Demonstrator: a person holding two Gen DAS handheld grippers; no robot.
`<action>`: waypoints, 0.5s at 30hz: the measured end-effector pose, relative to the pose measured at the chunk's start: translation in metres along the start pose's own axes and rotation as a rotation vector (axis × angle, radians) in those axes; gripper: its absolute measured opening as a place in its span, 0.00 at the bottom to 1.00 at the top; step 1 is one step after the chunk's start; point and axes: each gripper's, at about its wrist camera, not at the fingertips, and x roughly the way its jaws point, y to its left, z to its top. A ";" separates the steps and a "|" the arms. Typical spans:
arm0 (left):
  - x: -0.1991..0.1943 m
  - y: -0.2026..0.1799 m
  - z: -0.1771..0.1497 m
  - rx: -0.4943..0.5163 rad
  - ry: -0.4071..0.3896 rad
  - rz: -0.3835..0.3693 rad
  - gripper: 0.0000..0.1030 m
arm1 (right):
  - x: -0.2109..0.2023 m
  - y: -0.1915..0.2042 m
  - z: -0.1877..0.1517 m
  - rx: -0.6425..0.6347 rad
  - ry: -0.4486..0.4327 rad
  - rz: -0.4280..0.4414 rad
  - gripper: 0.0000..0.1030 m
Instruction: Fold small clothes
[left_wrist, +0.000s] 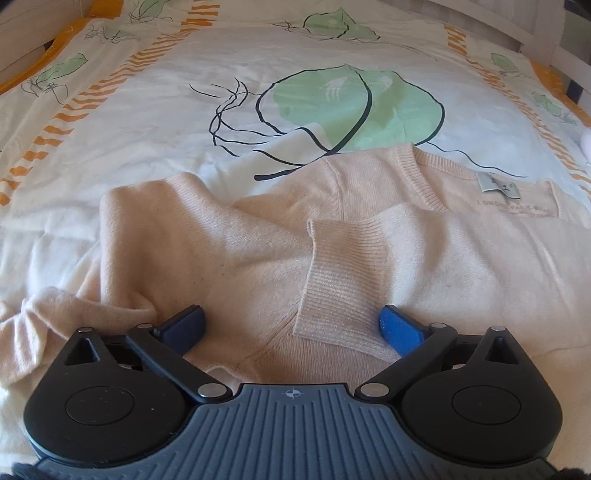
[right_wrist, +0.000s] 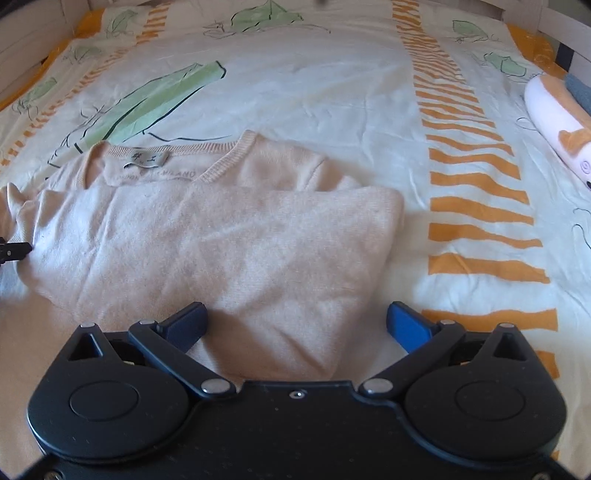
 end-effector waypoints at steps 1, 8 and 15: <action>-0.002 0.001 -0.001 -0.004 -0.003 -0.006 0.99 | 0.001 0.000 0.000 0.006 0.006 0.006 1.00; -0.034 0.022 -0.009 -0.069 -0.064 -0.042 0.99 | 0.003 -0.003 0.001 0.061 0.019 0.003 1.00; -0.083 0.068 -0.001 -0.045 -0.127 0.110 0.99 | 0.002 -0.001 0.004 0.062 0.045 0.010 1.00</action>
